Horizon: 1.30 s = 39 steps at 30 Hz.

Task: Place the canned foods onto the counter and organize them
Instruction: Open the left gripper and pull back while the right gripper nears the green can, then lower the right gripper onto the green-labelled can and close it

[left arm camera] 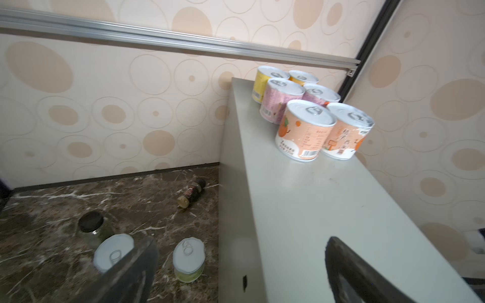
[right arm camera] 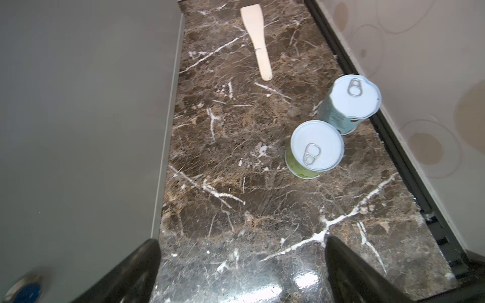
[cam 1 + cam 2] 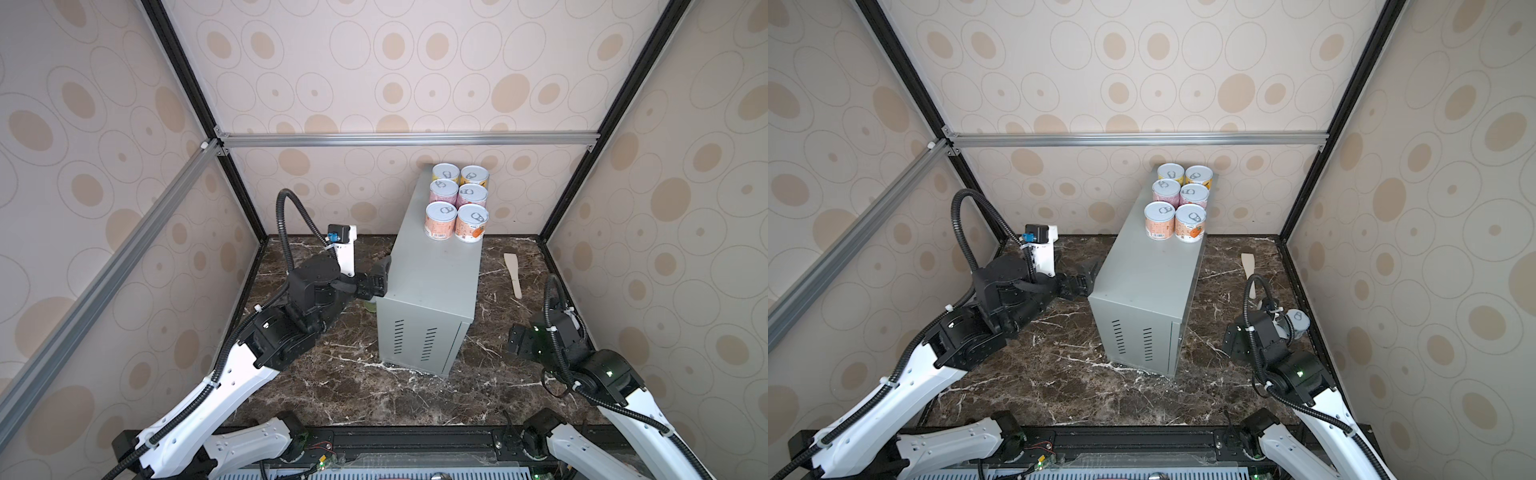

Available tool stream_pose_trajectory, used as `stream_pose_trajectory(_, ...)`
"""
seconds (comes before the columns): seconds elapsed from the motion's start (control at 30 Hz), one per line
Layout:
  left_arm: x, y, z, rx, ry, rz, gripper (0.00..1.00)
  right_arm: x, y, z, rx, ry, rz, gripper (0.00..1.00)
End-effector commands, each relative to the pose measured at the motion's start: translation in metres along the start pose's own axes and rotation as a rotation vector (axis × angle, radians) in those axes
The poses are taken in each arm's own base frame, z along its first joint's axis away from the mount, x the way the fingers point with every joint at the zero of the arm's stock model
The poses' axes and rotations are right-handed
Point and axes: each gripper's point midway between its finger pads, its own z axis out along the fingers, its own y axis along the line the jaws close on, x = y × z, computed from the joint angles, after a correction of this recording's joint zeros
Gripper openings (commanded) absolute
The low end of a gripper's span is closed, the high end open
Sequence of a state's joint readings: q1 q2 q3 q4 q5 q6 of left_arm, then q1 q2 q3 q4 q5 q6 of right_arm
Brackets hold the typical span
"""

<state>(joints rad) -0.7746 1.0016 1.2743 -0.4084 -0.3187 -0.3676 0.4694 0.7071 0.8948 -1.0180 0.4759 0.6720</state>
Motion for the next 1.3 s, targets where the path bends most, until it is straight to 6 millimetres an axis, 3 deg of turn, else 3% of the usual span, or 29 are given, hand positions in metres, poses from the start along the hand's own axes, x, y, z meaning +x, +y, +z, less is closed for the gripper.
stream_pose_trajectory(0.0, 0.016, 0.036, -0.016, -0.119, 0.010, -0.006, 0.99, -0.006, -0.020, 0.008, 0.128, -0.062, 0.069, 1.00)
stream_pose_trajectory(0.13, 0.049, 0.057, -0.024, -0.145, 0.051, -0.022, 0.99, -0.003, -0.034, 0.022, 0.222, -0.058, 0.107, 1.00)
stream_pose_trajectory(0.3, 0.096, 0.076, -0.017, -0.162, 0.140, -0.028, 0.99, 0.005, -0.049, 0.043, 0.258, -0.014, 0.189, 1.00)
stream_pose_trajectory(0.6, 0.148, 0.096, 0.004, -0.166, 0.244, -0.036, 0.99, 0.016, -0.070, 0.078, 0.331, 0.042, 0.282, 1.00)
stream_pose_trajectory(0.83, 0.167, 0.098, 0.009, -0.138, 0.277, -0.036, 0.99, 0.019, -0.074, 0.107, 0.358, 0.068, 0.285, 1.00)
stream_pose_trajectory(1.27, 0.172, 0.098, 0.009, -0.129, 0.289, -0.018, 0.99, 0.014, -0.084, 0.152, 0.410, 0.109, 0.279, 1.00)
